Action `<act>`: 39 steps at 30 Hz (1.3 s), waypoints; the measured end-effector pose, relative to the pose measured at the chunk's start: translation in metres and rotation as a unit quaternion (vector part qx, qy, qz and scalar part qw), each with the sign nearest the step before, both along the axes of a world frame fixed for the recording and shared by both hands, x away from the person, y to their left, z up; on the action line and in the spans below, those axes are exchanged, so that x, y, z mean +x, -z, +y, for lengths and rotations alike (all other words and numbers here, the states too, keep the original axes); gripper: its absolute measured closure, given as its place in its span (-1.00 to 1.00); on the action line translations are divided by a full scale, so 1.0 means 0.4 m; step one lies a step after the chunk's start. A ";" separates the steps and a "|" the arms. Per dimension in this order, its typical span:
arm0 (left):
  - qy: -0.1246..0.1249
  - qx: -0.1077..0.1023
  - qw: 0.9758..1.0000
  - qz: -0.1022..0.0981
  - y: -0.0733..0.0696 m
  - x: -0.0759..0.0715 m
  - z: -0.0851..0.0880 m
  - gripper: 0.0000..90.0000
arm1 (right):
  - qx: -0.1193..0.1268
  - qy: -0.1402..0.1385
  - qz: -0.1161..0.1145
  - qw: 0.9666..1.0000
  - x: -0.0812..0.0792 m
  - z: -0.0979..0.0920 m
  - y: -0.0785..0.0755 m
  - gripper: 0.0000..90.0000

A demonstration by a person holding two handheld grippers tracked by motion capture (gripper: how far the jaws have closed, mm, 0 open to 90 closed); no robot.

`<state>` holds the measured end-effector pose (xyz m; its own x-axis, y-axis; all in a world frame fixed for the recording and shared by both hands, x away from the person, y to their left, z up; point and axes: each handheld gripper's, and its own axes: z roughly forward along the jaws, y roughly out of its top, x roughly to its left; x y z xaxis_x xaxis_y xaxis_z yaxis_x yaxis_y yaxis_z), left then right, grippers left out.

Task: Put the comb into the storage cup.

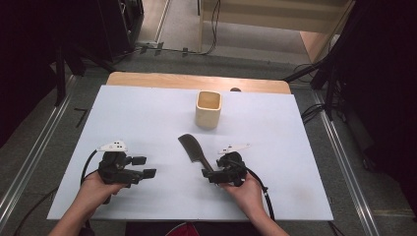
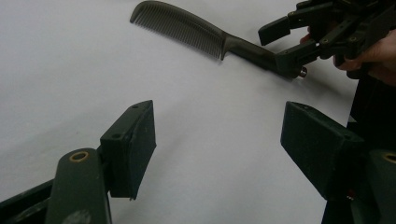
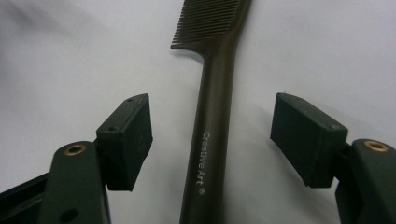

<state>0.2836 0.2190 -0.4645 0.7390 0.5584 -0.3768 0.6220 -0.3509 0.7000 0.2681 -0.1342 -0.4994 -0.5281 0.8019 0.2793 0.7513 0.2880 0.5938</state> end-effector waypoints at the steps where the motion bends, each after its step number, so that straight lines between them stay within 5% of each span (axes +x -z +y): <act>1: 0.000 0.000 1.000 0.000 0.000 0.000 0.000 -0.38 | 0.000 0.000 0.000 1.000 0.000 0.000 0.000 -0.38; 15: -0.002 -0.001 1.000 0.001 -0.001 0.000 0.000 -0.38 | -0.018 0.022 -0.007 1.000 -0.020 0.008 0.015 0.11; 25: -0.003 -0.001 1.000 0.001 0.000 0.001 -0.002 -0.38 | -0.077 0.046 -0.051 0.995 -0.044 0.037 0.020 0.45; 39: -0.003 -0.002 1.000 0.002 0.000 0.002 -0.003 -0.38 | -0.057 0.019 -0.050 0.997 -0.033 0.010 0.023 0.56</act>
<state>0.2843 0.2179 -0.4644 0.7344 0.5612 -0.3817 0.6268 -0.3452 0.6986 0.2551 -0.1303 -0.5088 -0.5169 0.8456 0.1332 0.7023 0.3299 0.6308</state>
